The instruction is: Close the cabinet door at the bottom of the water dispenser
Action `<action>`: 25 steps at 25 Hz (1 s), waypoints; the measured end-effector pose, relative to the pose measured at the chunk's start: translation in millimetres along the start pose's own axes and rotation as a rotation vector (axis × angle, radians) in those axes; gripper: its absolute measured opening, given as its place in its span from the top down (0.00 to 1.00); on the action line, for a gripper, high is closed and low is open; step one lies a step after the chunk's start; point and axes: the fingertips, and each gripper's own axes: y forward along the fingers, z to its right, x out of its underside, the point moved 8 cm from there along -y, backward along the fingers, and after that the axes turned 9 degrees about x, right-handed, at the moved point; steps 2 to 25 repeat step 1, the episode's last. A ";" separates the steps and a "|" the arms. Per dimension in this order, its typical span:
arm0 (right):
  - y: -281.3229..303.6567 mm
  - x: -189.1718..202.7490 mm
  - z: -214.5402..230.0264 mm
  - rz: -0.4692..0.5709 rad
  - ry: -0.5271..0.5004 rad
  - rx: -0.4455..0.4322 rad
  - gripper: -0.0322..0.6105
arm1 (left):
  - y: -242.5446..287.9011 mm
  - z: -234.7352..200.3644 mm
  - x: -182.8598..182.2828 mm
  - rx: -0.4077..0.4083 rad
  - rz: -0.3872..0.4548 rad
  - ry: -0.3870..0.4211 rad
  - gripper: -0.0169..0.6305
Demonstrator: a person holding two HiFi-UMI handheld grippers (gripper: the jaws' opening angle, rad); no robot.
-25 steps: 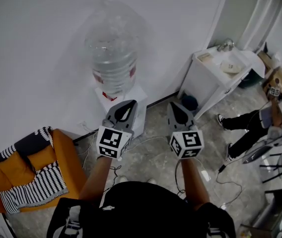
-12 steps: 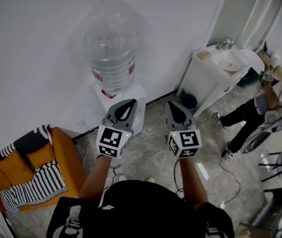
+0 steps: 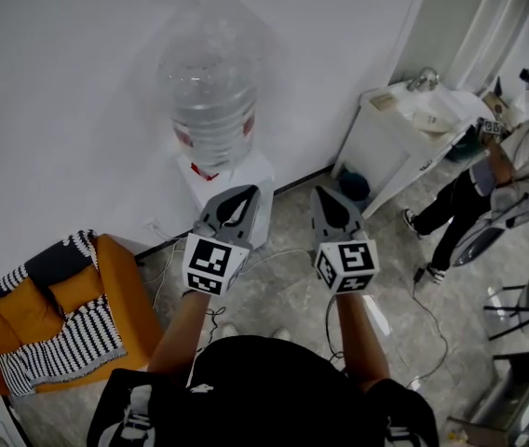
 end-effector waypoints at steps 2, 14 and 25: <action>-0.4 0.9 0.0 -0.001 0.006 0.001 0.90 | -0.4 0.4 -0.4 0.001 0.000 0.004 0.96; -0.4 0.9 0.0 -0.001 0.006 0.001 0.90 | -0.4 0.4 -0.4 0.001 0.000 0.004 0.96; -0.4 0.9 0.0 -0.001 0.006 0.001 0.90 | -0.4 0.4 -0.4 0.001 0.000 0.004 0.96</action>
